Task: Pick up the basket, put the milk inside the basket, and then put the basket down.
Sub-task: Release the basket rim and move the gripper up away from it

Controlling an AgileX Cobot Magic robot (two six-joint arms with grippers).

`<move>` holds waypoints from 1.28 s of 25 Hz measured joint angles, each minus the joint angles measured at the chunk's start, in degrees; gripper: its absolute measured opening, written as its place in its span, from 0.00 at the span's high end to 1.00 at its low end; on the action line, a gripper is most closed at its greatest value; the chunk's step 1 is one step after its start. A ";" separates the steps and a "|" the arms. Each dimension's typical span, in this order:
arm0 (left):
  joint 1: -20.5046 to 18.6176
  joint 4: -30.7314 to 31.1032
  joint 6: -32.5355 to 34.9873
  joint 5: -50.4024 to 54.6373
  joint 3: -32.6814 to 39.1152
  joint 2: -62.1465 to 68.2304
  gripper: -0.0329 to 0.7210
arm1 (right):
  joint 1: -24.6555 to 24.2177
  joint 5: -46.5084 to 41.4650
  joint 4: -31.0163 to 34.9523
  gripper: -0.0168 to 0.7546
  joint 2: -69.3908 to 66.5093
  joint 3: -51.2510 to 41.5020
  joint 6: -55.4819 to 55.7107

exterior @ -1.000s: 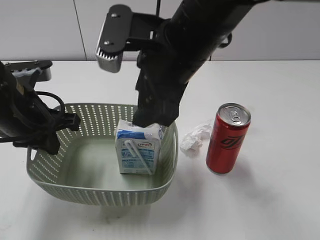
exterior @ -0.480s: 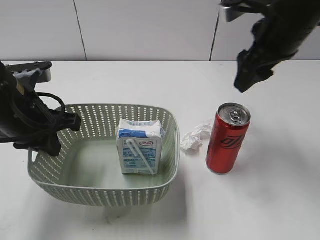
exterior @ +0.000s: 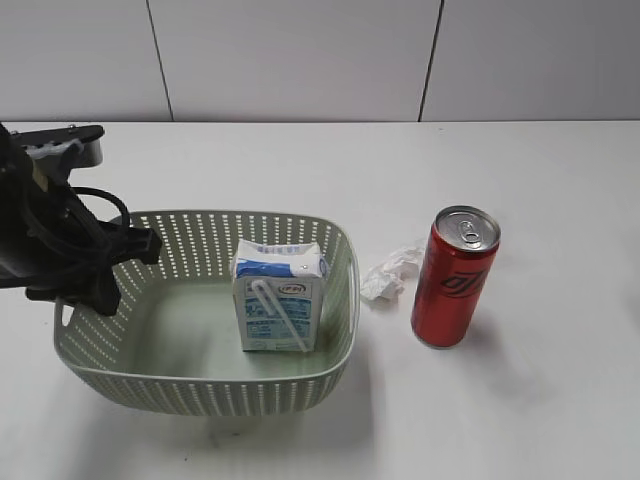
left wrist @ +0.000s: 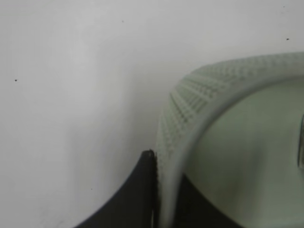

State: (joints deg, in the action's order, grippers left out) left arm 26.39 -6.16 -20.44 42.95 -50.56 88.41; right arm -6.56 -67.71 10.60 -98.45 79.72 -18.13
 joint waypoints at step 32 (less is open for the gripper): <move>-7.30 -0.19 0.00 10.26 -35.97 26.31 0.96 | -0.85 13.40 0.97 0.25 74.48 -49.46 -0.20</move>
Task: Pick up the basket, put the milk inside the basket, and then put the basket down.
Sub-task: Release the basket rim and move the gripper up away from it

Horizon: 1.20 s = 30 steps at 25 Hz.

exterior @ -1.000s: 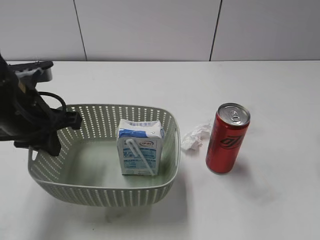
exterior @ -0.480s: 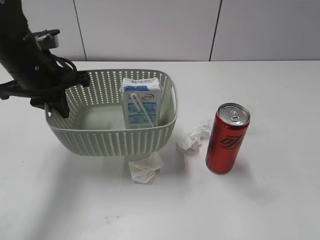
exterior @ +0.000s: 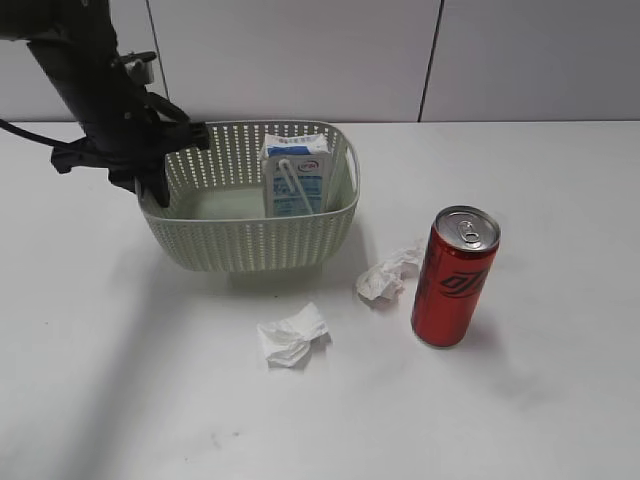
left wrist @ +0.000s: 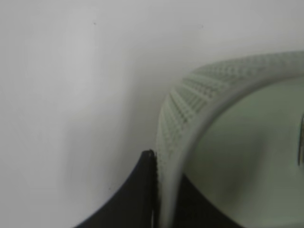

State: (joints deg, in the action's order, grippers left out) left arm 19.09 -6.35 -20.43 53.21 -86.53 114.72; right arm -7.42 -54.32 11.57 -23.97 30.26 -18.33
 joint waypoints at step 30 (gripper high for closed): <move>0.00 1.42 0.91 -8.39 -2.36 6.55 0.88 | 2.83 -0.38 -3.80 0.28 21.97 -6.30 4.48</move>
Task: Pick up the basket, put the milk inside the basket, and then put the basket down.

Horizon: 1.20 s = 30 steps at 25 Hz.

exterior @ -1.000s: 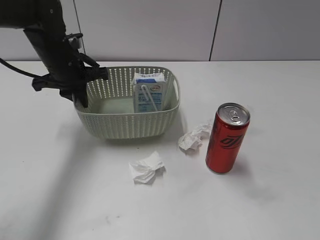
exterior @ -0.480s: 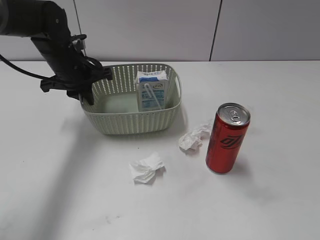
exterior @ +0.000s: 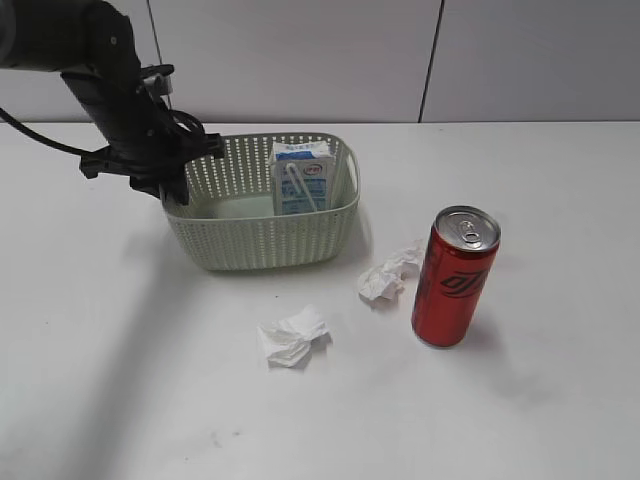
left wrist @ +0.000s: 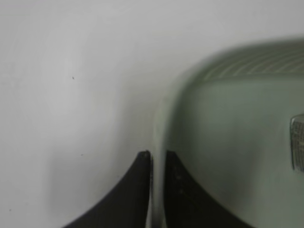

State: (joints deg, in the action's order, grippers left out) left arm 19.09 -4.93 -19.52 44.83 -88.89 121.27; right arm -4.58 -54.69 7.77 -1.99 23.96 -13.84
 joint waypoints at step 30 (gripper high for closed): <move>-5.23 8.06 11.83 18.16 -1.04 -23.59 0.13 | 5.61 0.39 -3.75 0.21 0.00 0.00 5.60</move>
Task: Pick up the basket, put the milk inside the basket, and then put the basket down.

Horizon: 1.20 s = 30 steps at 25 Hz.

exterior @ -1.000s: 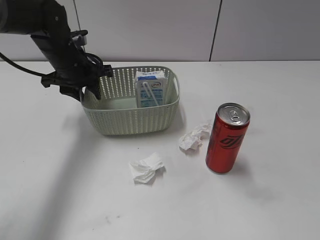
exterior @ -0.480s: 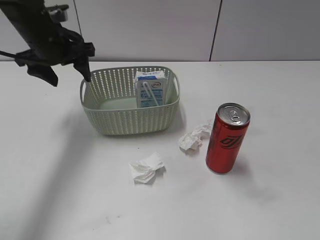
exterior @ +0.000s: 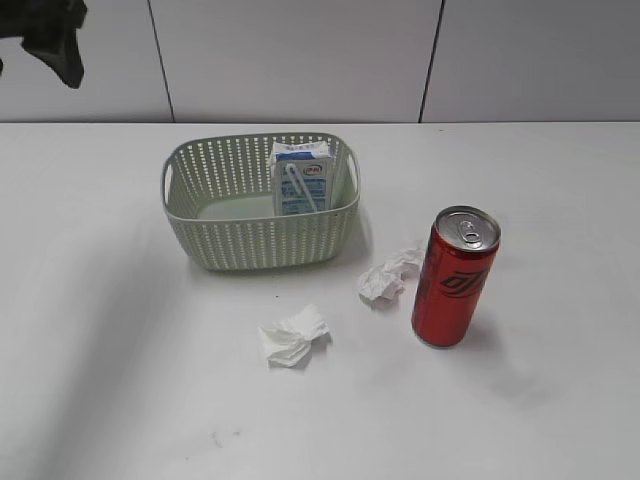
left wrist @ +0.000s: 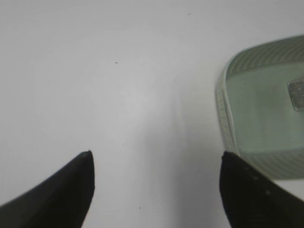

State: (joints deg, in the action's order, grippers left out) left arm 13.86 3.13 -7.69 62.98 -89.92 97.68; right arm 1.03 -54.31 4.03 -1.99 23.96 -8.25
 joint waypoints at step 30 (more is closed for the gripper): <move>0.63 -7.02 5.56 -5.30 51.43 -63.86 0.18 | 1.41 0.05 -0.66 0.21 0.00 0.00 0.79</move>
State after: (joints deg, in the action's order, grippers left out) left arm 14.50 -3.88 -2.13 57.68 -38.50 33.82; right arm 2.44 -54.25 3.37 -1.99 23.96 -7.46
